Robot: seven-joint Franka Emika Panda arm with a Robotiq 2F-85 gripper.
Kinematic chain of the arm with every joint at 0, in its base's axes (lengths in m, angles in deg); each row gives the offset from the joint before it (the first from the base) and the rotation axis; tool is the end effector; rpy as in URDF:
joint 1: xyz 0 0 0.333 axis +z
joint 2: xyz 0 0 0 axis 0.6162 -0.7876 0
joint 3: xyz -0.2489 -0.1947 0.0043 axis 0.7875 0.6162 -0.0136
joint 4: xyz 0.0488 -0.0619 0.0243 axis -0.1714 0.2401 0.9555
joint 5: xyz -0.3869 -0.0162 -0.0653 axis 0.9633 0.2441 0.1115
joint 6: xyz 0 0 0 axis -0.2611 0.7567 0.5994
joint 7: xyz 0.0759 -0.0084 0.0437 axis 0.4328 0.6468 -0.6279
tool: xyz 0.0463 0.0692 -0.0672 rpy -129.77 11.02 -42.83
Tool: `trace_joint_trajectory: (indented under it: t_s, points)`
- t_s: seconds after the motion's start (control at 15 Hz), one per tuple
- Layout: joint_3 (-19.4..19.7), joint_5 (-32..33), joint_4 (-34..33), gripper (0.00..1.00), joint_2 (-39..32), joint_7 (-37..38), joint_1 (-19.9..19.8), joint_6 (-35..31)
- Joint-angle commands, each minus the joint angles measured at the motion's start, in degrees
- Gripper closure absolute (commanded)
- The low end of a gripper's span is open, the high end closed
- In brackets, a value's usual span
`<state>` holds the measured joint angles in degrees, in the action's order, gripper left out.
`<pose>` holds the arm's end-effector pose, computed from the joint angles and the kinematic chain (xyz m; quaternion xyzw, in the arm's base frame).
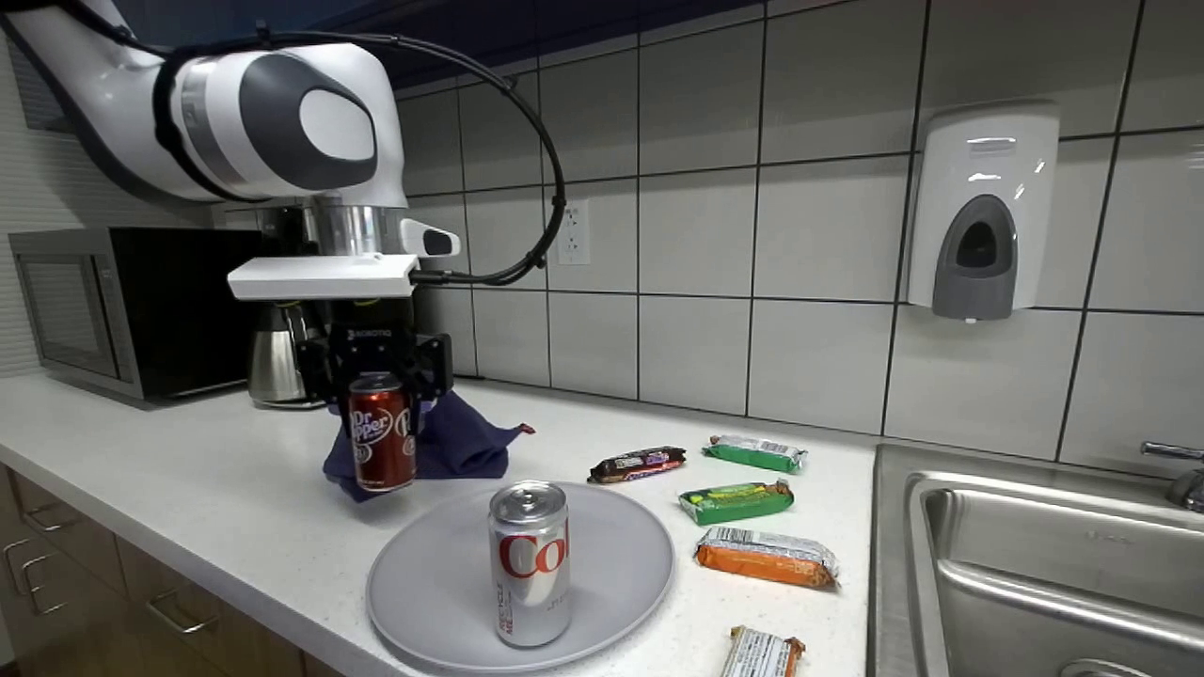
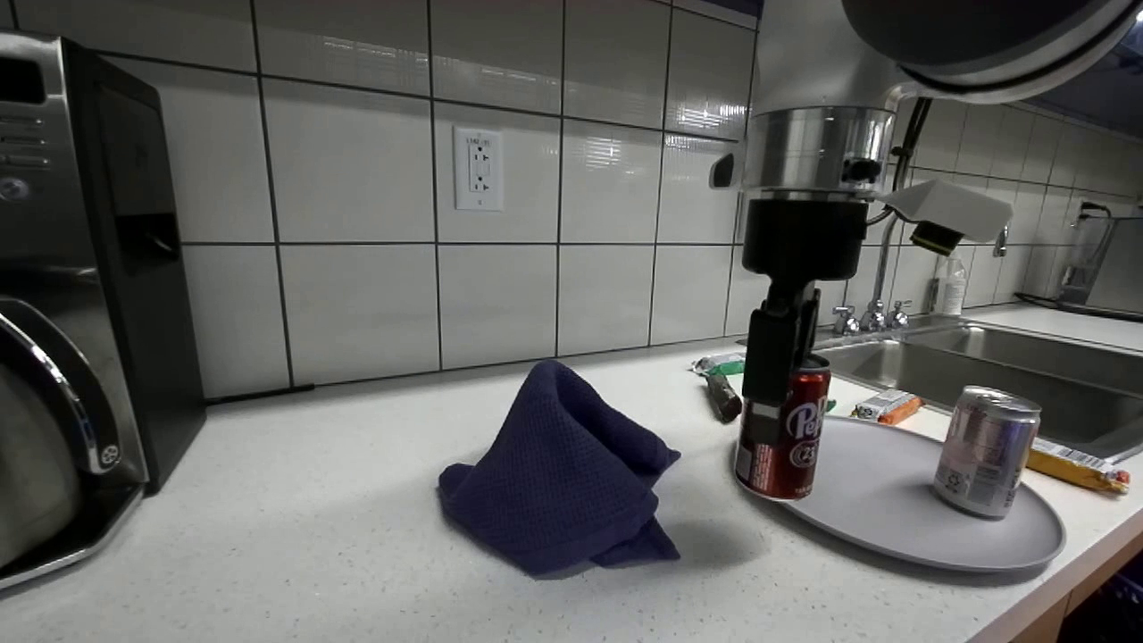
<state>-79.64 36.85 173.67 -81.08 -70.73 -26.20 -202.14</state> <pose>0.4127 0.1381 0.3081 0.9526 0.3037 0.0151 0.0075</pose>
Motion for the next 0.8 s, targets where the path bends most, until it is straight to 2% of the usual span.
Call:
trace_joint_trajectory:
  t_s: [0.0,0.47,0.73]
  points:
    - [-2.0,-0.42,1.55,0.58,2.96,2.33,1.15,0.85]
    - [-5.42,3.25,2.08,0.58,0.33,9.09,2.3,-1.98]
    - [-6.9,11.06,2.67,0.58,-1.87,16.92,1.61,-5.25]
